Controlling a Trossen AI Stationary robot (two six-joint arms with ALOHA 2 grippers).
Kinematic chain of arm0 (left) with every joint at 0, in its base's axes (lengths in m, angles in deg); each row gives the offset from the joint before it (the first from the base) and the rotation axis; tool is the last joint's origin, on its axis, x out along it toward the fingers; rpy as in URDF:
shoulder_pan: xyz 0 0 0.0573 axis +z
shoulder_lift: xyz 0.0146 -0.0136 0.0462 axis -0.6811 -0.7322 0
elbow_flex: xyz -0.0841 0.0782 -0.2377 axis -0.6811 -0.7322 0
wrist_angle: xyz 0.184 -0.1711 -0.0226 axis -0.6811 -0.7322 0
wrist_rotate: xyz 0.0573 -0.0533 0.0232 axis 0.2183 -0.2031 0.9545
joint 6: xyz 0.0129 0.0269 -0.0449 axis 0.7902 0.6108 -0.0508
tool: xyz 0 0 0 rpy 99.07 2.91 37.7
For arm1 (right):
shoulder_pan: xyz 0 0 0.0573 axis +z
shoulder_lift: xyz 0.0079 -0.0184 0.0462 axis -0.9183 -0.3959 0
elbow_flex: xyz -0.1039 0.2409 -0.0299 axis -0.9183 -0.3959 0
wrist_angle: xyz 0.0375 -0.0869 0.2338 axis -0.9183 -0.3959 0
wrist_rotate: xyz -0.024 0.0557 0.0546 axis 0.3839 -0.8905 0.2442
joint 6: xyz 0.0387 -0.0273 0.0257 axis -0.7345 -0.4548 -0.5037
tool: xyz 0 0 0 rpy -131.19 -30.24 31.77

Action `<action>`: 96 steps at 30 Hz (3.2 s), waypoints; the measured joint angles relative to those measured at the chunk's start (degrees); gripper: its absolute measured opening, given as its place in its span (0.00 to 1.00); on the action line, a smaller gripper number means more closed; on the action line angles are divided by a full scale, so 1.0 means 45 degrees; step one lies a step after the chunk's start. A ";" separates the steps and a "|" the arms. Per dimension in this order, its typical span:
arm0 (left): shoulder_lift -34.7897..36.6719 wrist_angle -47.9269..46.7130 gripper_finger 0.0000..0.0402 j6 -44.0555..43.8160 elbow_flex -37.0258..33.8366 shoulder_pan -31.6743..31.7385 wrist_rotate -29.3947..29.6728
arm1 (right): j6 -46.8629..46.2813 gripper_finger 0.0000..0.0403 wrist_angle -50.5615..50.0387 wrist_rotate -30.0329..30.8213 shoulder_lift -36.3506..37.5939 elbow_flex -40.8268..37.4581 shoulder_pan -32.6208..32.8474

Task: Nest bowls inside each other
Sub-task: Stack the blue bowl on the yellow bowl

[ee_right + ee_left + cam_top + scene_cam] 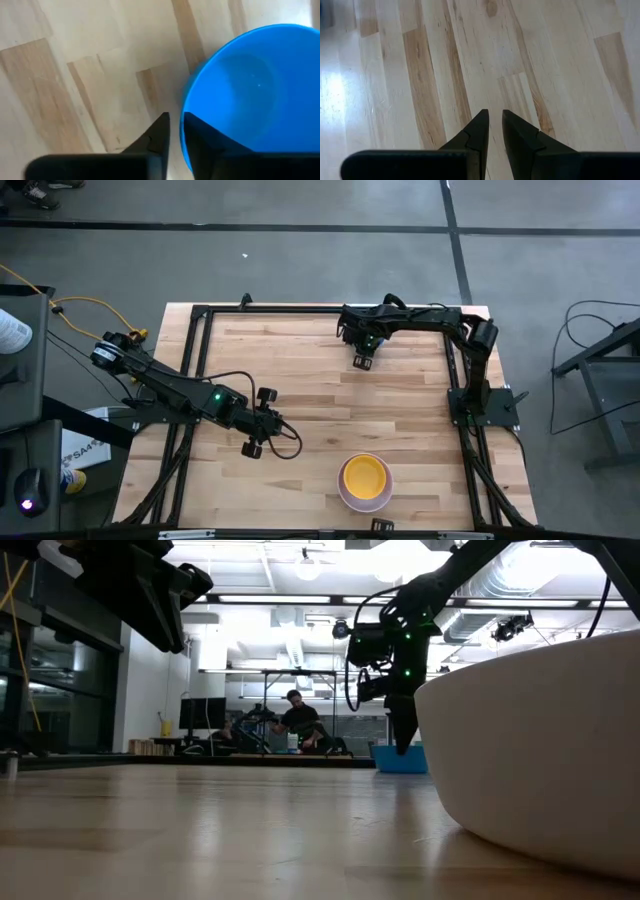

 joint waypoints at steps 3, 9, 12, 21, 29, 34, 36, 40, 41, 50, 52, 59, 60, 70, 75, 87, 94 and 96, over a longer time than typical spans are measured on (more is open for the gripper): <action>0.0000 0.0000 0.13 0.0014 0.0000 0.0000 0.0000 | 0.0004 0.04 -0.0106 -0.0311 0.0000 0.0000 -0.0091; 0.0000 0.0000 0.13 0.0014 0.0000 0.0000 0.0000 | 0.0057 0.01 -0.0124 -0.0138 0.0000 0.0000 -0.0096; 0.0000 0.0000 0.13 0.0018 0.0000 0.0000 0.0000 | 0.0288 0.01 -0.0214 -0.0126 0.0010 0.0000 -0.0087; 0.0000 -0.0004 0.13 0.0018 0.0000 0.0000 -0.0001 | 0.0985 0.01 -0.0923 0.1105 0.0513 -0.0005 0.0810; 0.0000 -0.0232 0.13 0.0019 0.0000 0.0000 -0.0005 | -0.1067 0.01 -0.2436 0.1196 0.2551 -0.0005 0.3078; 0.0000 -0.0334 0.13 0.0017 0.0000 0.0000 -0.0005 | -0.2581 0.01 -0.2944 0.1148 0.3998 -0.0005 0.5449; 0.0000 -0.0321 0.13 0.0015 0.0000 0.0000 -0.0005 | -0.2980 0.01 -0.3044 0.1097 0.4452 -0.0005 0.6551; 0.0000 -0.0291 0.13 -0.0005 0.0000 0.0000 -0.0005 | -0.3020 0.01 -0.3124 0.0557 0.4789 -0.0005 0.8837; 0.0000 -0.0264 0.13 -0.0020 0.0000 0.0000 -0.0005 | -0.2885 0.01 -0.3121 0.0267 0.4789 -0.0005 0.9408; 0.0000 0.1030 0.13 -0.0074 0.0000 0.0000 -0.0005 | -0.1799 0.01 -0.2573 -0.0642 0.4022 -0.0007 1.3506; 0.0000 0.1493 0.13 -0.0076 0.0000 0.0000 -0.0005 | -0.1777 0.01 -0.2352 -0.0647 0.3743 -0.0002 1.4104; 0.0000 0.3080 0.13 -0.0482 0.0000 0.0000 -0.0011 | -0.1675 0.01 -0.2299 -0.0559 0.2961 -0.0005 1.5204; 0.0000 0.3204 0.13 -0.0550 0.0000 0.0000 -0.0019 | -0.1671 0.01 -0.2255 -0.0523 0.2904 -0.0005 1.5282; 0.0000 0.3531 0.13 -0.1475 0.0000 0.0000 -0.0044 | -0.0954 0.01 -0.1564 -0.0178 0.2778 -0.0003 1.5798; 0.0000 0.3530 0.13 -0.1828 0.0000 0.0000 -0.0049 | -0.0491 0.01 -0.1425 -0.0183 0.2715 0.0000 1.5754; 0.0000 0.3526 0.13 -0.2027 0.0000 0.0000 -0.0049 | 0.0593 0.01 -0.0558 -0.0636 0.2710 0.0000 1.5313; 0.0000 0.3511 0.13 -0.2026 0.0000 0.0000 -0.0053 | 0.0666 0.01 -0.0341 -0.1021 0.2216 0.0000 1.5154; 0.0000 0.3510 0.13 -0.2030 0.0000 0.0000 -0.0053 | 0.0675 0.01 -0.0354 -0.1284 0.1809 0.0000 1.5149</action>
